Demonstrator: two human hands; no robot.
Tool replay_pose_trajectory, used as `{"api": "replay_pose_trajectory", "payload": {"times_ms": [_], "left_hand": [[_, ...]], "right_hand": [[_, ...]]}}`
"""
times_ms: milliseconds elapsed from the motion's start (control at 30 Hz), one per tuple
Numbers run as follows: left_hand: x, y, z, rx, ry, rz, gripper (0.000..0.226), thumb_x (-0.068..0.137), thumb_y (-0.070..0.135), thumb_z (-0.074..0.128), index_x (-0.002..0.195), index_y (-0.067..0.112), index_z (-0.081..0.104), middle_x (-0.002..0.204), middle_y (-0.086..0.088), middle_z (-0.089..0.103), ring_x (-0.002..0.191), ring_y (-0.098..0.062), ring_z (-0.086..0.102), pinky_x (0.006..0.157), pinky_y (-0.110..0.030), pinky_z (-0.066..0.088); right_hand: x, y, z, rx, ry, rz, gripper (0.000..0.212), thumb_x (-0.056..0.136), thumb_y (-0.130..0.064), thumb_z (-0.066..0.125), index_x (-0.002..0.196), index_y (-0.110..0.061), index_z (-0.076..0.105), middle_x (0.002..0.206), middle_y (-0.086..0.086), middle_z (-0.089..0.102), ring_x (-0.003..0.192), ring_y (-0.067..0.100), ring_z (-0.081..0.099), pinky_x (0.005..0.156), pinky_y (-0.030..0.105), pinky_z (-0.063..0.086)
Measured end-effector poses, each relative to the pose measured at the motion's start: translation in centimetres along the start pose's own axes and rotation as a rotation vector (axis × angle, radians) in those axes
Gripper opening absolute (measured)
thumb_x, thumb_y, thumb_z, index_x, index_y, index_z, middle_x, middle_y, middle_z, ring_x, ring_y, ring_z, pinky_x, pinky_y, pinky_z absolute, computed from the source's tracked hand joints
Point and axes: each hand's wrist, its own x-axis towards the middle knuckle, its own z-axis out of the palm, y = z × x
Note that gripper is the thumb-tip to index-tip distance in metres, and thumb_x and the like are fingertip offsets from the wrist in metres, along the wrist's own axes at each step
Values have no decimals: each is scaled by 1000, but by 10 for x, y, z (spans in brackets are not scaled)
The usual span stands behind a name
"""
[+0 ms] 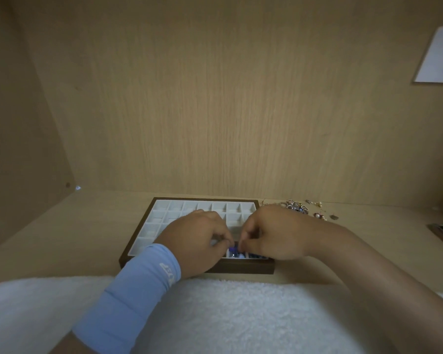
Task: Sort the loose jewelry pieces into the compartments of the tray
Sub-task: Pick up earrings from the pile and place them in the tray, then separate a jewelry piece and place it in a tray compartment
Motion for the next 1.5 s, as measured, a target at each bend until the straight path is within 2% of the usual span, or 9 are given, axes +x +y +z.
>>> {"api": "replay_pose_trajectory", "payload": {"times_ms": [233,400,500,733,933,1067,1200,1367,1500], "left_hand": [[-2,1,5,-21,-46,17,16,91,39,57,99,37,71,107,21,50,106,-1,42,97,-29,42],[-2,0,2,-18,-56,28,17,91,39,60,99,41,74,101,28,46,104,2,41,96,-21,38],[-2,3,1,-26,-49,6,13,91,39,60,95,42,71,101,27,52,101,1,48,93,-22,43],[38,23,-3,-130,88,-59,15,94,33,55,98,44,64,99,26,61,94,3,56,82,-19,46],[118,41,21,28,28,-111,32,97,26,49,126,32,62,127,8,61,121,-15,50,104,-36,43],[157,41,39,147,-101,-206,39,98,22,47,135,28,57,142,-1,54,129,-26,50,109,-38,41],[175,39,47,206,-151,-268,37,94,16,52,125,31,65,136,2,60,121,-25,58,104,-34,45],[181,36,49,152,-94,-251,27,88,12,56,86,34,72,110,5,71,101,-22,65,92,-30,51],[174,39,44,101,-28,-212,18,84,21,61,82,33,74,96,10,72,92,-19,66,86,-29,52]], "right_hand": [[0,0,3,66,-17,-48,16,88,-28,63,86,-33,78,66,-28,65,67,-11,59,62,9,41],[4,8,6,30,-12,-46,16,88,-30,62,91,-32,78,64,-26,65,67,-9,58,71,20,50],[4,14,-1,75,-26,-54,16,88,-28,64,87,-33,79,65,-30,66,67,-14,59,64,10,43],[9,72,-27,-47,432,206,18,94,-26,57,98,-29,74,102,-11,73,90,11,65,78,30,53],[14,109,-17,-264,374,184,33,97,-23,51,123,-32,69,129,-7,67,121,22,57,101,36,44],[17,115,-9,-254,280,109,33,93,-12,48,110,-30,70,118,-7,70,114,23,59,99,38,38],[19,118,-7,-267,286,102,38,93,-14,50,119,-32,71,120,-4,70,115,24,58,101,36,35],[19,120,-8,-124,370,137,34,94,-15,50,110,-32,74,115,-8,72,114,19,59,107,37,35],[20,121,-8,-18,467,165,23,94,-18,54,107,-28,70,110,-6,72,110,21,63,103,41,43]]}}
